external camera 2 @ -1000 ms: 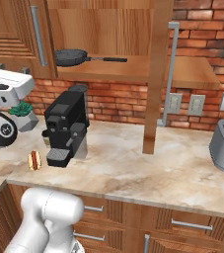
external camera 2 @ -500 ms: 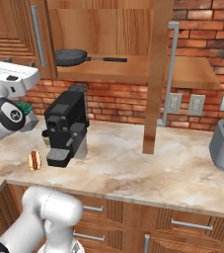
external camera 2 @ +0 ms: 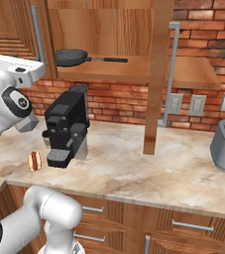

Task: Pick the pan from the cabinet and place it on the stove. Then turn on the stove burner for the pan.

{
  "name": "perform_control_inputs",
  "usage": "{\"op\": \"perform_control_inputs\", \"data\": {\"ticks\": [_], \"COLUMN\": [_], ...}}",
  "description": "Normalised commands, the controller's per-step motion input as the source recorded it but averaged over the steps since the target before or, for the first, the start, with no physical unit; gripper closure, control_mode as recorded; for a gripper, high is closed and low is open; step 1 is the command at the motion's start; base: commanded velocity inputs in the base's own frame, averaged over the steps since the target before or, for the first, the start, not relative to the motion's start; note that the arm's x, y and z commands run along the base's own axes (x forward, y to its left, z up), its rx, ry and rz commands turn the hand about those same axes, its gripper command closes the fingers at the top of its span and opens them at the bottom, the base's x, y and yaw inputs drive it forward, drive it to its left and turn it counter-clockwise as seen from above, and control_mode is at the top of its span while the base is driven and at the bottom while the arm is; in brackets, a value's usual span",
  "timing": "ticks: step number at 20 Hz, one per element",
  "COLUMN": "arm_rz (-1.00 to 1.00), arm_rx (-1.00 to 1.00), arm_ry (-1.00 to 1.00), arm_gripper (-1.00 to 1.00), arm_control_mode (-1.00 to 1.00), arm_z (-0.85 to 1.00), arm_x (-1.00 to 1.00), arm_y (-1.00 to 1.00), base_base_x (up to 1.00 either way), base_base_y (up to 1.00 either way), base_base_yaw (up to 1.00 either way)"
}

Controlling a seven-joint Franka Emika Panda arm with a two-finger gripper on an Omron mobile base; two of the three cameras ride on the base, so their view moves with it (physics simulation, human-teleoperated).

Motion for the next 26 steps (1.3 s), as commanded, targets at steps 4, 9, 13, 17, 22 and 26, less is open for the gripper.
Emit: {"op": "perform_control_inputs", "data": {"ticks": [4, 9, 13, 17, 22, 26], "arm_rz": [0.01, 0.02, 0.03, 0.03, 0.03, 0.01], "arm_rx": [0.00, 0.00, 0.00, 0.00, 0.00, 0.00], "arm_ry": [0.05, 0.04, 0.03, 0.02, 0.02, 0.03], "arm_gripper": [-1.00, -1.00, -1.00, -1.00, -1.00, -1.00], "arm_control_mode": [-1.00, -1.00, -1.00, -1.00, -1.00, -1.00], "arm_z": [0.00, 0.00, 0.00, 0.00, 0.00, -0.06], "arm_x": [0.54, 0.50, 0.43, 0.41, 0.46, 0.46], "arm_y": [0.13, 0.08, 0.02, 0.01, 0.05, 0.17], "base_base_x": [0.00, 0.00, 0.00, 0.00, 0.00, 0.00], "base_base_y": [0.00, 0.00, 0.00, 0.00, 0.00, 0.00], "base_base_yaw": [0.00, 0.00, 0.00, 0.00, 0.00, 0.00]}}
